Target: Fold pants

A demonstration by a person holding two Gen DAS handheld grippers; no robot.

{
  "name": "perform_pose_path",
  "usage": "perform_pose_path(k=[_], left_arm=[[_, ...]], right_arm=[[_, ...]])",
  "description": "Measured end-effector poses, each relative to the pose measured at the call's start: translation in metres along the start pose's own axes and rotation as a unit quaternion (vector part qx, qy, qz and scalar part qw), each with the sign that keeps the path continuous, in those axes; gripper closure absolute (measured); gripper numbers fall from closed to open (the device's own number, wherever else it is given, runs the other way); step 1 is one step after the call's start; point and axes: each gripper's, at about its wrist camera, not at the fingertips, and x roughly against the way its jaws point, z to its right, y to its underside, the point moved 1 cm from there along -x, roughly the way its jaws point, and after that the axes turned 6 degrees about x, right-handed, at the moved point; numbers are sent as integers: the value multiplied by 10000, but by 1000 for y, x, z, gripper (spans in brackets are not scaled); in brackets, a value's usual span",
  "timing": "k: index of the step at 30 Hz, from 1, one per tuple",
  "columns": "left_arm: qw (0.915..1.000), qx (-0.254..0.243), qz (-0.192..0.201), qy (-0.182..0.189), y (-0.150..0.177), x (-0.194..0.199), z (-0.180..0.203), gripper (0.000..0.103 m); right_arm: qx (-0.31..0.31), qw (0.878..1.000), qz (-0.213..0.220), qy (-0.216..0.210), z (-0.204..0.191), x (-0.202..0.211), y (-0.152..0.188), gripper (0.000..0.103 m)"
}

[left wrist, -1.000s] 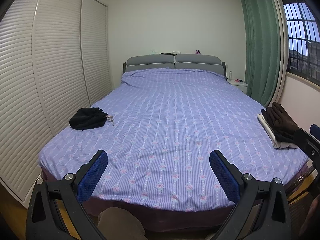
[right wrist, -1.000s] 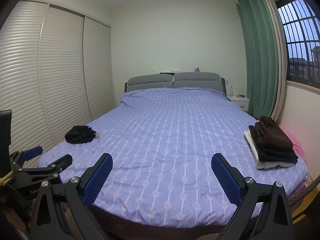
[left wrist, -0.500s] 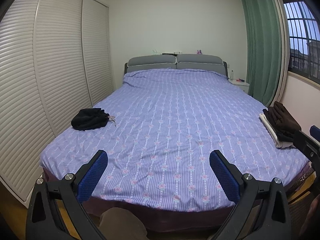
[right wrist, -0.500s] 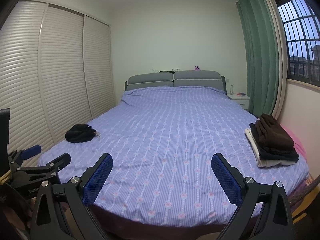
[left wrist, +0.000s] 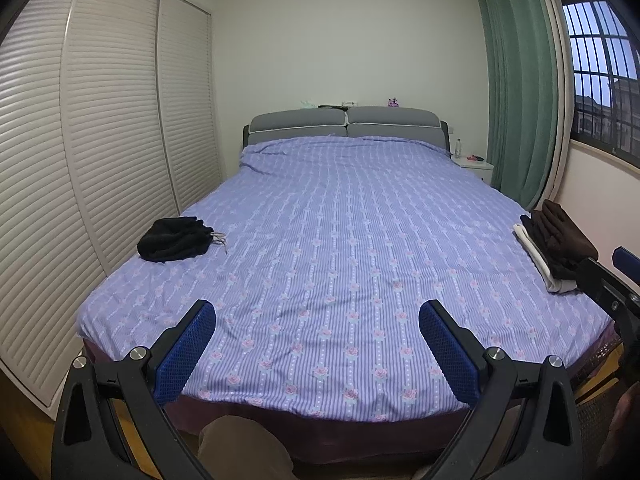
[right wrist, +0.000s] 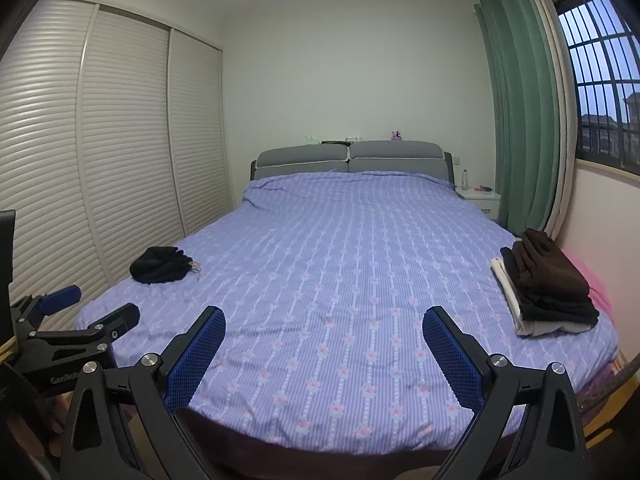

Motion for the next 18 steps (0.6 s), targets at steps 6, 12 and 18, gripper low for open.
perform_pose_path(k=[6,12,18], left_arm=[[10000,5,34,-4,-1,3,-2,0],[10000,-31,15,-6,-2,2,0,0],[10000,-56,3,11,-1,4,1,0]], right_arm=[[-6,10000,57,28,0,3,-1,3],[-45,9999,101,73,3,6,-3,3],[-35,9999,110,62,3,7,-3,3]])
